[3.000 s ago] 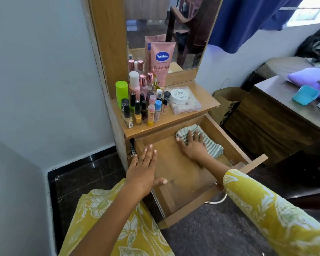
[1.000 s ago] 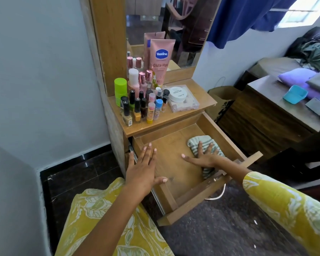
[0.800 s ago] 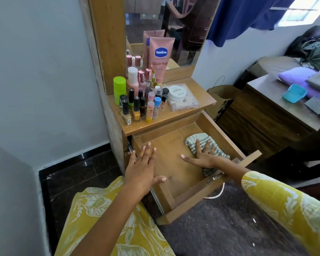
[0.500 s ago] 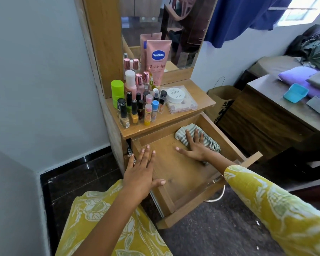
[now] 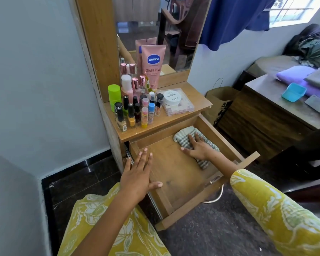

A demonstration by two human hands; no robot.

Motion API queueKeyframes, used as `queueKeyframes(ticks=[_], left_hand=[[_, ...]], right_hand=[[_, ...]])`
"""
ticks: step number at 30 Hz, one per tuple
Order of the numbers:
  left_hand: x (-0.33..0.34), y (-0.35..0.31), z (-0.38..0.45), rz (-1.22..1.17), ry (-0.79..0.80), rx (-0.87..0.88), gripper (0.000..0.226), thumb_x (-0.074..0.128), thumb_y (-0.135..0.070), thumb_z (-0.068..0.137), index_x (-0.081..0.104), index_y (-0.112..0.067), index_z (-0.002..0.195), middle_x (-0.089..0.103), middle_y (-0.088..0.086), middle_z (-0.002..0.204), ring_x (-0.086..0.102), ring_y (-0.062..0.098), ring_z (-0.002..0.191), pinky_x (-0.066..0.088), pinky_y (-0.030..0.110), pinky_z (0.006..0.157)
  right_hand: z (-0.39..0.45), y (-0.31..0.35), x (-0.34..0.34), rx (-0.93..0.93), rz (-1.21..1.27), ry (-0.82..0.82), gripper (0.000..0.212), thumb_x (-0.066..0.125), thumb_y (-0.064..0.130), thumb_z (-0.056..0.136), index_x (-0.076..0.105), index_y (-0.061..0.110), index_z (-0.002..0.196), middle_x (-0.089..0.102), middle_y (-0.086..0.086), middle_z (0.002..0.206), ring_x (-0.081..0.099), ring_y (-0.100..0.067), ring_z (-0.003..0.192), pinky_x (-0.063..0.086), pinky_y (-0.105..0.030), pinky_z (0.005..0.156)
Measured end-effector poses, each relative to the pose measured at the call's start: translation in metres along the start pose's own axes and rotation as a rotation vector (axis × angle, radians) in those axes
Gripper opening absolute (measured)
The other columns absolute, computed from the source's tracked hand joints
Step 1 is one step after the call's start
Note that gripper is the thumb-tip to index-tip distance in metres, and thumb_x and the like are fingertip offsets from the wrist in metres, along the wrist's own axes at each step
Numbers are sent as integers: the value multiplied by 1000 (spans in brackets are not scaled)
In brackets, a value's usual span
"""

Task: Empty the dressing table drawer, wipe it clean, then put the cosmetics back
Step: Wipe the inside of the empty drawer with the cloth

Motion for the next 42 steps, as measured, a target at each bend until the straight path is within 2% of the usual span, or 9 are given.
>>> queueKeyframes(ticks=[10, 12, 14, 18, 22, 26, 30, 33, 42], left_hand=[[-7, -3, -1, 37, 48, -14, 93, 32, -66, 88, -20, -14, 146, -29, 10, 151, -23, 21, 141, -11, 44, 114], [-15, -7, 0, 70, 67, -25, 93, 35, -64, 89, -18, -13, 147, -27, 12, 152, -21, 23, 142, -11, 44, 114], [-28, -16, 3, 86, 18, -13, 94, 40, -60, 90, -17, -11, 147, -27, 12, 152, -19, 23, 142, -12, 43, 113], [-59, -43, 19, 51, -178, 52, 87, 40, -52, 94, -16, -12, 146, -27, 11, 151, -21, 21, 141, -14, 39, 111], [-83, -60, 44, 51, -286, 77, 78, 36, -44, 98, -15, -11, 146, -26, 9, 151, -21, 20, 141, -14, 37, 111], [-91, -64, 65, 101, -298, 37, 75, 34, -40, 100, -15, -7, 146, -25, 10, 153, -21, 21, 141, -13, 37, 112], [-87, -59, 75, 146, -262, -21, 75, 32, -42, 100, -15, -5, 146, -21, 12, 154, -19, 24, 142, -11, 38, 113], [-82, -56, 78, 165, -244, -41, 75, 30, -43, 100, -16, -5, 146, -21, 12, 154, -18, 24, 142, -11, 39, 114], [-76, -51, 84, 158, -254, -57, 76, 30, -42, 100, -18, -5, 145, -24, 8, 154, -18, 21, 142, -14, 37, 112]], right_hand=[[-21, -8, 7, 1, -101, 45, 75, 49, 27, 94, 1, 18, 152, -8, -17, 158, 8, -38, 145, 15, -44, 119], [-28, 2, 2, -24, -113, 5, 66, 43, 14, 95, 9, 15, 152, 2, -18, 158, 19, -36, 143, 20, -39, 115], [-37, 9, -7, -68, -74, -62, 54, 40, 6, 95, 27, 11, 148, 28, -18, 153, 35, -31, 136, 28, -34, 110], [-48, 0, -29, -11, 296, -154, 36, 41, -1, 92, 56, 0, 125, 59, -21, 122, 57, -28, 107, 44, -38, 95], [-65, -13, -50, 44, 927, -192, 30, 40, 0, 97, 58, 6, 120, 64, -12, 105, 63, -27, 99, 53, -40, 88], [-85, -12, -92, -31, 1175, -382, 30, 38, -7, 95, 59, 1, 115, 65, -8, 96, 64, -20, 87, 54, -30, 74], [-80, -8, -153, -35, 790, -781, 24, 42, -2, 92, 64, 5, 99, 68, -15, 94, 66, -28, 86, 56, -41, 78], [-49, 17, -180, 8, 561, -960, 22, 41, -1, 92, 62, 1, 99, 66, -14, 95, 64, -28, 86, 54, -37, 78], [51, 73, -160, 9, 219, -657, 30, 37, 1, 96, 51, -6, 121, 56, -24, 125, 52, -35, 117, 40, -35, 94]])
Point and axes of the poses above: each hand's wrist, its own z-axis towards the middle knuckle, its own x-axis out of the palm, y = z × x, the point moved 4 cm from there along z, towards the middle knuckle
